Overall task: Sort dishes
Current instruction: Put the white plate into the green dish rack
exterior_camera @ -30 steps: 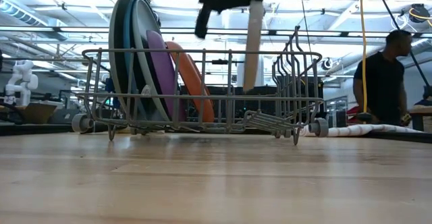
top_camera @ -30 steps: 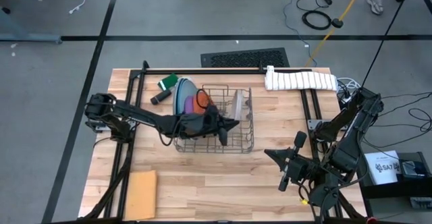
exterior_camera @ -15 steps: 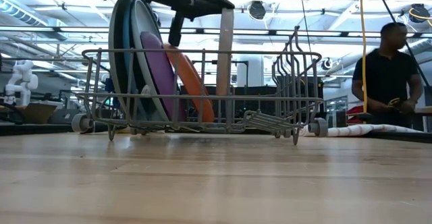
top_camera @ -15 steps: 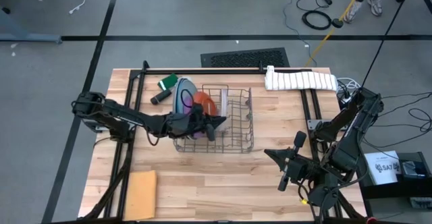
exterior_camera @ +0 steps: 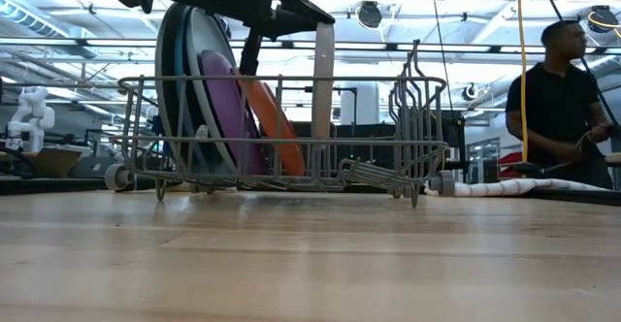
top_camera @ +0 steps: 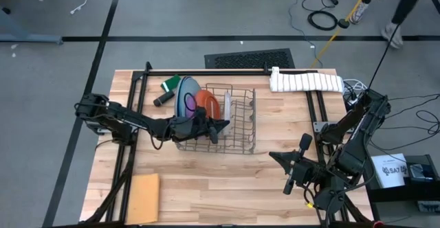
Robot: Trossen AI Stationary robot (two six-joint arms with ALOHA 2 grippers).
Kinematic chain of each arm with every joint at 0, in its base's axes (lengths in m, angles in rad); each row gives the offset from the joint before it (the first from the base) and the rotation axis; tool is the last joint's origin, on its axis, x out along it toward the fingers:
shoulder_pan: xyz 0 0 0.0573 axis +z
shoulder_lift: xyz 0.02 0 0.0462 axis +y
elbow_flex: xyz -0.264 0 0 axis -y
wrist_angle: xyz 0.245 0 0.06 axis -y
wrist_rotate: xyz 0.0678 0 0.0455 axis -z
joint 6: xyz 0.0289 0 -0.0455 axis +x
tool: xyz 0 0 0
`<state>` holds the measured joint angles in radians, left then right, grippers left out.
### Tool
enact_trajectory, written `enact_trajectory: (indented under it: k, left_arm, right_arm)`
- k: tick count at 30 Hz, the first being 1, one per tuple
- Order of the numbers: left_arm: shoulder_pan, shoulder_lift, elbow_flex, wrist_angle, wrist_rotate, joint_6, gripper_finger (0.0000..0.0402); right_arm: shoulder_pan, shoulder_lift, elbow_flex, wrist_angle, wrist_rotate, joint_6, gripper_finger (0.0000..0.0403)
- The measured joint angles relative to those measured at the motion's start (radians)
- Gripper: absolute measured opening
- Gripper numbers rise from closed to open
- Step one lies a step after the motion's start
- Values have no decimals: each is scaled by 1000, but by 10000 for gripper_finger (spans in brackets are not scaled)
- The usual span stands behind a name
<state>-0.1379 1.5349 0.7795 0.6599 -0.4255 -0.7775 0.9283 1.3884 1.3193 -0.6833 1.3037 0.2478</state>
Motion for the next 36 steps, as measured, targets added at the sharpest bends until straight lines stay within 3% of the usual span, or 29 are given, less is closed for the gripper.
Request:
enact_trajectory:
  k: [7,17,24,36]
  left_arm:
    - [0,0,1,-24,3,5,2]
    - [0,1,1,-70,-11,0,39]
    - [0,1,1,-66,-17,-1,67]
    - [-1,1,4,-44,6,51,86]
  right_arm:
    - [0,0,0,0,0,0,0]
    - [-30,0,0,17,-3,1,0]
    - [-140,5,0,29,-174,2,0]
    - [-235,39,0,28,-286,-1,0]
